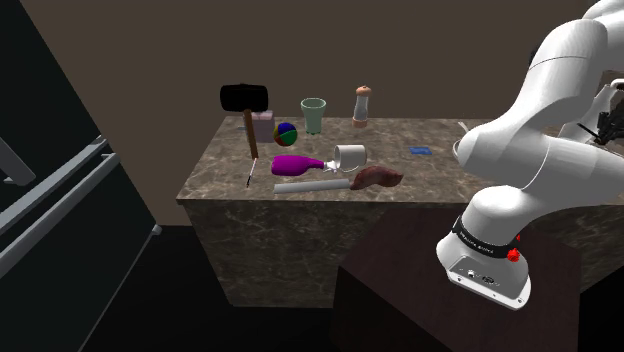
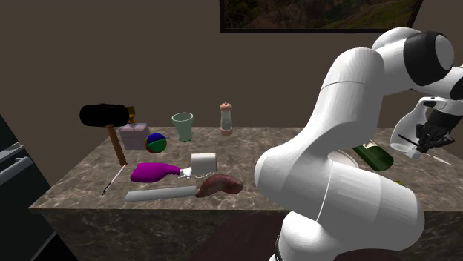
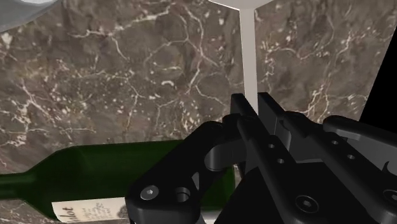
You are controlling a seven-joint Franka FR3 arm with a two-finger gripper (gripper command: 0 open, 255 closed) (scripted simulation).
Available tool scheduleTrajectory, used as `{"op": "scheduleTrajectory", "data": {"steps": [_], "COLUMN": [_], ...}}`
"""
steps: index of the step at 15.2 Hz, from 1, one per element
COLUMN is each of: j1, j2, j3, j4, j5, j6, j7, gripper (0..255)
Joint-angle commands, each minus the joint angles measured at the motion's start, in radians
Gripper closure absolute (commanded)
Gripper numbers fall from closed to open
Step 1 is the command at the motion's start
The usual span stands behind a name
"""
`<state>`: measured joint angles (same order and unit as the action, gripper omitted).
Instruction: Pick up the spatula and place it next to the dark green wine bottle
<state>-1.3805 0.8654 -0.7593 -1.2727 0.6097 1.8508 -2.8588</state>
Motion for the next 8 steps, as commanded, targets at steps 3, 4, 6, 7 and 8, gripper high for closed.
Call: {"op": "scheduleTrajectory", "data": {"steps": [3,4,6,7,8], "j1": [0.0,-0.001,-0.003,-0.003,-0.005], "j2": [0.021,0.027,0.039,0.045,0.052], "j3": [0.011,0.014,0.02,0.023,0.026], "j4": [-0.021,-0.024,-0.03,-0.033,-0.035], "j5": [0.013,0.017,0.024,0.027,0.031], "j6": [0.038,0.046,0.063,0.072,0.08], "j7": [-0.01,-0.012,-0.016,-0.018,-0.02], "gripper": [255,255,255,255,255]}}
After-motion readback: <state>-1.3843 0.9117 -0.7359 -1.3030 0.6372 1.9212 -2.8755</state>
